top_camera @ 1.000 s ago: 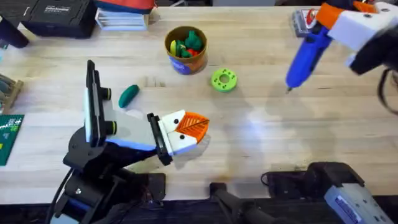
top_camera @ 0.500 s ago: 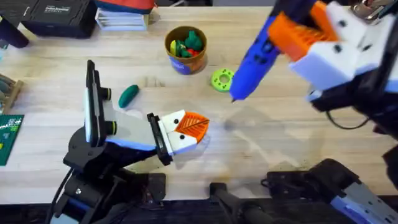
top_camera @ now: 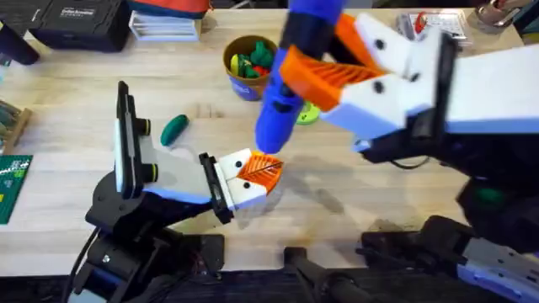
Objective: Pick up the gripper from the table and insert it into the empty holder that is missing its gripper. Then pick up a screw, insert it into the mounting hole, and use the screwdriver to tighten it. Finally, clean up the table by picking up the vegetable and placing it into the bucket.
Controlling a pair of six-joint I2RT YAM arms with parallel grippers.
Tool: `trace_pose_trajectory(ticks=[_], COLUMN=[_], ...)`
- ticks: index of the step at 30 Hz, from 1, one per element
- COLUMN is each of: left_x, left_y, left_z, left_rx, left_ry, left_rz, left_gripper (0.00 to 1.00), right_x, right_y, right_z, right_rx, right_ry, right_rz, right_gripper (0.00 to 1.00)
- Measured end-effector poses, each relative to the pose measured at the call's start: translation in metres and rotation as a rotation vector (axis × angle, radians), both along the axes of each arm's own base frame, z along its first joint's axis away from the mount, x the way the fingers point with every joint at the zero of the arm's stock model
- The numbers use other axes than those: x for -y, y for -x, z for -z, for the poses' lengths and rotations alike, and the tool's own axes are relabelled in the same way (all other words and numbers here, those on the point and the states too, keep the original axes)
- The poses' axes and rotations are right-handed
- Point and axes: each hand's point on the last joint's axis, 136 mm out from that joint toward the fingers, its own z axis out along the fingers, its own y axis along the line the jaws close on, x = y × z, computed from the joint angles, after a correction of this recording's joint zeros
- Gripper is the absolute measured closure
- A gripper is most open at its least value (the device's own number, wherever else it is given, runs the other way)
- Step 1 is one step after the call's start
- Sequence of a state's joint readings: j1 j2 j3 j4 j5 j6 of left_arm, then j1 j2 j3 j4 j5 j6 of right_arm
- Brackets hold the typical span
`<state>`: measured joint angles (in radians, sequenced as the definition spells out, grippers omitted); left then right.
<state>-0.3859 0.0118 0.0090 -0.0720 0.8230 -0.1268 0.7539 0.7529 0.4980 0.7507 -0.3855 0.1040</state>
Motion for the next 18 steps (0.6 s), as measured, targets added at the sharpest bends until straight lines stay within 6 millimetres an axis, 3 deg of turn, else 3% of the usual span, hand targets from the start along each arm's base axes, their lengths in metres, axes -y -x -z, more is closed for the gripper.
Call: trace_pose_trajectory(ticks=[10, 18], left_x=[0.0, 0.0], left_y=[0.0, 0.0], left_z=[0.0, 0.0], left_rx=[0.0, 0.0], left_ry=[0.0, 0.0], left_rz=[0.0, 0.0], left_gripper=[0.996, 0.996], right_x=[-0.035, -0.043], right_y=[0.002, -0.004], right_z=[0.01, 0.022], right_rx=[0.01, -0.013], right_ry=[-0.012, 0.011], right_rz=[-0.083, -0.087], right_gripper=[0.975, 0.975])
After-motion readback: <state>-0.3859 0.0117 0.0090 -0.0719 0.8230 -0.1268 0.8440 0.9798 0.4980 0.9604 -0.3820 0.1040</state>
